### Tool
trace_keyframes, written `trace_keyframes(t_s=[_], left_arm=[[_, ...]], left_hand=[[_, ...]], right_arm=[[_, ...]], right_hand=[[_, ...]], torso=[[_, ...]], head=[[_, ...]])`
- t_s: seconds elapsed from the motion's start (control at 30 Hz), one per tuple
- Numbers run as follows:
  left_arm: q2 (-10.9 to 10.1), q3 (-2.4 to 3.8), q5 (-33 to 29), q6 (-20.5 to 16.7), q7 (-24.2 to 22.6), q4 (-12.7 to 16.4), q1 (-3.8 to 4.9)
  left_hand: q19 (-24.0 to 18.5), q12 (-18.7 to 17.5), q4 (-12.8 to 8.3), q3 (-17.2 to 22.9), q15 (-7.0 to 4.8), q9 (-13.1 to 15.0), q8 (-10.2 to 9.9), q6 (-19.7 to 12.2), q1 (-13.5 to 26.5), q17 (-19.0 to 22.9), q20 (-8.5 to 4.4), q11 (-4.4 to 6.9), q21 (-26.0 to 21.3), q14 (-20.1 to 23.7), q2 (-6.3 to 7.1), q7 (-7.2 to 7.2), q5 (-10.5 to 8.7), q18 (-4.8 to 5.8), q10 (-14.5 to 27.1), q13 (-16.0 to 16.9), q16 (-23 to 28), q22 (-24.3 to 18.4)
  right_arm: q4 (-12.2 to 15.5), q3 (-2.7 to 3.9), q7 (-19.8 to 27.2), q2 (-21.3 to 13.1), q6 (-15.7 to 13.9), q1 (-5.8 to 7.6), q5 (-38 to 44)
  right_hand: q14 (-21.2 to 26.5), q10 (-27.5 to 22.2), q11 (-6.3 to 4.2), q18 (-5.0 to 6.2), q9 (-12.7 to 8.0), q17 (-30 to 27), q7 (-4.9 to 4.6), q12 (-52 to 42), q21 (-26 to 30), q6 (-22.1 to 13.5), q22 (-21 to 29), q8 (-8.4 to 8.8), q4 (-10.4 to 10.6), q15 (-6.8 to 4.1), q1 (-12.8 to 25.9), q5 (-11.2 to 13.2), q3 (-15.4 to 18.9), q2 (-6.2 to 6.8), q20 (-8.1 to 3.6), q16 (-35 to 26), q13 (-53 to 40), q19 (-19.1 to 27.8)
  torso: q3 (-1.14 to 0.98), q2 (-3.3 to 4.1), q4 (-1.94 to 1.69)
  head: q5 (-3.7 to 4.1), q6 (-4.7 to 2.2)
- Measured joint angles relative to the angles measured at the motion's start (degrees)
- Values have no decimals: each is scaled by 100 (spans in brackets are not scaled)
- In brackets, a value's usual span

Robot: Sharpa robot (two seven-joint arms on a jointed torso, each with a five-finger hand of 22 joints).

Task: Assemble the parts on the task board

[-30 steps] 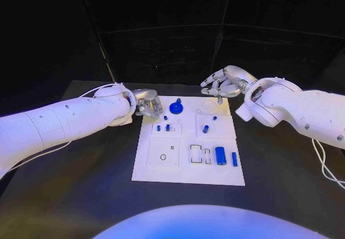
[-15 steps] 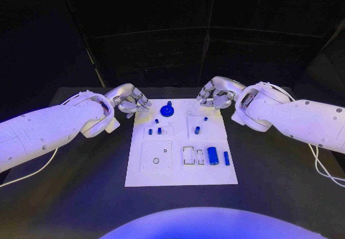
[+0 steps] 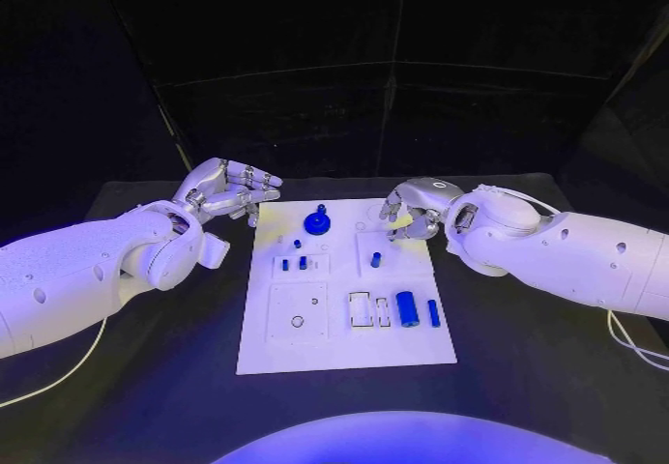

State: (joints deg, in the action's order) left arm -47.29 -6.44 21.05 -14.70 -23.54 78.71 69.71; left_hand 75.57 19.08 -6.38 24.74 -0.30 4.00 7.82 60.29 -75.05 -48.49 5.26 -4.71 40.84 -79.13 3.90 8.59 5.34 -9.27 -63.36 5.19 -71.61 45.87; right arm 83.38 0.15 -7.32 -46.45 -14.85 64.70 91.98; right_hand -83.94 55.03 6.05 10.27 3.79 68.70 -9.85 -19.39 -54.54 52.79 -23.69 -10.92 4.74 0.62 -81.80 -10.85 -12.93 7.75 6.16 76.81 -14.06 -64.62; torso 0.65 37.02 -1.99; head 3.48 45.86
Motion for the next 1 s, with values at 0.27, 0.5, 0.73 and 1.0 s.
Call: trace_keyframes(t_s=[0.27,0.5,0.73,1.0], left_arm=[[-61,-1,-567,2,-243,125,-38],[-65,-1,-795,7,-354,181,-45],[-69,-1,-906,6,-406,230,-48],[-74,-1,-1014,6,-427,269,-48]], left_hand=[[-20,0,7,-7,1,0,0,0,13,18,-3,20,-41,41,-13,0,0,0,20,0,22,-34],[-39,0,22,9,1,1,0,0,13,23,17,20,-69,41,-13,0,0,0,20,0,22,-55],[-39,0,22,9,1,-7,0,-31,13,24,17,10,-79,41,-13,30,0,0,72,-1,22,-63],[-51,0,22,9,21,-7,0,-67,36,24,28,-23,-112,62,-36,60,57,0,105,-1,22,-88]], right_arm=[[-78,0,-92,66,138,-37,215],[-152,1,-115,127,318,-53,293],[-220,1,-117,185,465,-78,310],[-282,1,-148,246,606,-106,306]], right_hand=[[-20,-70,29,-1,0,-55,-21,103,24,21,21,65,-26,20,0,0,-25,0,20,-39,162,-20],[-20,-88,49,-1,-1,-67,-65,134,24,25,28,66,-77,20,-72,0,-130,-72,20,-39,291,-20],[-20,153,18,-1,6,-140,-49,210,24,158,21,95,-210,20,-234,251,-622,-234,19,-81,533,-20],[-20,355,1,-1,6,-206,-39,298,-111,288,-48,132,-390,20,-265,251,-1215,-204,19,-110,773,-20]], torso=[[4,11,16],[4,13,5],[7,14,9],[8,14,15]], head=[[40,-37],[60,-41],[61,-31],[85,-20]])
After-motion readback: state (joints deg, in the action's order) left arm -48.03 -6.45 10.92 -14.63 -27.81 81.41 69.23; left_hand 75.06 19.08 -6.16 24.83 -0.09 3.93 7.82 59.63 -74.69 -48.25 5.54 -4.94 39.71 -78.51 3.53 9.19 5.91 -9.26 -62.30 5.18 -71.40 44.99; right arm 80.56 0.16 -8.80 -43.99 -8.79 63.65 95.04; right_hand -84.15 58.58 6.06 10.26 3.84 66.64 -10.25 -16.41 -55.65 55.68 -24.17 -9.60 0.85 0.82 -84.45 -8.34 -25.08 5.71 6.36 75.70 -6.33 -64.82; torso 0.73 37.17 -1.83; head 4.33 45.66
